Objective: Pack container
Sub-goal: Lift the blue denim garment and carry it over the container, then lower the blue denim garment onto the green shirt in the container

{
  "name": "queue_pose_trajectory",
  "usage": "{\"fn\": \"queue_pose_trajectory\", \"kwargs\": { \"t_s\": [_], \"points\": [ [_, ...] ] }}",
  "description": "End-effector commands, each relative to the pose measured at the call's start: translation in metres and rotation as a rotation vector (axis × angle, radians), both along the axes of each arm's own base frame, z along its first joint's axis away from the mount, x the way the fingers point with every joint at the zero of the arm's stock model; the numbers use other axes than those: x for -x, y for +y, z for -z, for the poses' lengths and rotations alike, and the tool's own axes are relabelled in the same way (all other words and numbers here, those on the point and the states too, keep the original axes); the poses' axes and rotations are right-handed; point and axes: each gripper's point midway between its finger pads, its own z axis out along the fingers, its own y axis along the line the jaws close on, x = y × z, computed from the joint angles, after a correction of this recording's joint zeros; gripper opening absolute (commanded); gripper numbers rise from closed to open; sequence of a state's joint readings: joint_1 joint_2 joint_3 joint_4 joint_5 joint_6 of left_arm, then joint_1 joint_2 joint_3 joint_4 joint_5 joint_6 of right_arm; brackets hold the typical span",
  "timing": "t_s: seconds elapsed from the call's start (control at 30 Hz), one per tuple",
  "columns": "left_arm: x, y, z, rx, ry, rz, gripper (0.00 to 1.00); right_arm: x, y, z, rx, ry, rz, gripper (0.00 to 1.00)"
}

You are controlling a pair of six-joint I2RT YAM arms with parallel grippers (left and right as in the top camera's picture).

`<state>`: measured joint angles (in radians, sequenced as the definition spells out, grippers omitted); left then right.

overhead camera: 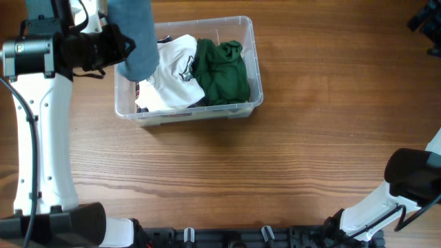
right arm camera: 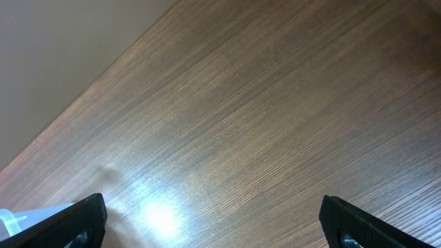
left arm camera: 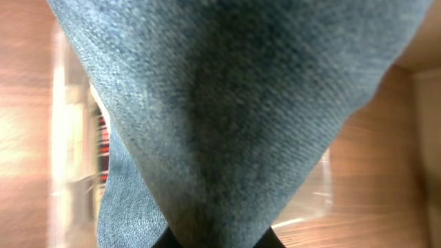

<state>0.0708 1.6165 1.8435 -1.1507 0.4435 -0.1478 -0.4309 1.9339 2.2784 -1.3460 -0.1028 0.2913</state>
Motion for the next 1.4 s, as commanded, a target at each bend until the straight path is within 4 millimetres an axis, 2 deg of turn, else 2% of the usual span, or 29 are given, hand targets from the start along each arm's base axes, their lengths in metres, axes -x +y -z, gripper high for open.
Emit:
{"fn": "queue_pose_trajectory", "kwargs": {
  "t_s": [0.0,0.17,0.27,0.4,0.47,0.57,0.73,0.9,1.03,1.2,1.37],
  "points": [
    [0.012,-0.048,-0.045,0.142,-0.129,0.156,0.04,-0.001,-0.002,0.003,0.002,0.006,0.010,1.00],
    [0.007,-0.091,-0.063,0.226,-0.177,0.213,0.04,-0.001,-0.002,0.003,0.002,0.007,0.011,1.00],
    [0.013,-0.130,-0.074,0.299,-0.190,0.298,0.04,-0.001,-0.002,0.003,0.002,0.006,0.011,1.00],
    [0.022,-0.180,-0.068,0.349,-0.163,0.425,0.04,-0.001,-0.002,0.003,0.002,0.006,0.010,1.00],
    [0.020,-0.194,-0.062,0.369,-0.149,0.469,0.04,-0.001,-0.002,0.003,0.002,0.006,0.011,1.00],
    [0.014,-0.209,-0.040,0.423,-0.084,0.539,0.04,-0.001,-0.002,0.002,0.002,0.006,0.010,1.00],
    [-0.001,-0.223,0.005,0.466,0.024,0.596,0.04,-0.001,-0.002,0.003,0.002,0.007,0.011,1.00],
    [-0.007,-0.234,0.031,0.521,0.077,0.653,0.04,-0.001,-0.002,0.003,0.002,0.007,0.011,1.00],
    [-0.007,-0.238,0.043,0.543,0.094,0.695,0.04,-0.001,-0.002,0.003,0.002,0.006,0.010,1.00],
    [0.007,-0.229,0.058,0.502,0.132,0.731,0.04,-0.001,-0.002,0.003,0.002,0.007,0.011,1.00],
    [0.006,-0.201,0.074,0.479,0.189,0.674,0.04,-0.001,-0.002,0.003,0.002,0.006,0.011,1.00]
  ]
}}
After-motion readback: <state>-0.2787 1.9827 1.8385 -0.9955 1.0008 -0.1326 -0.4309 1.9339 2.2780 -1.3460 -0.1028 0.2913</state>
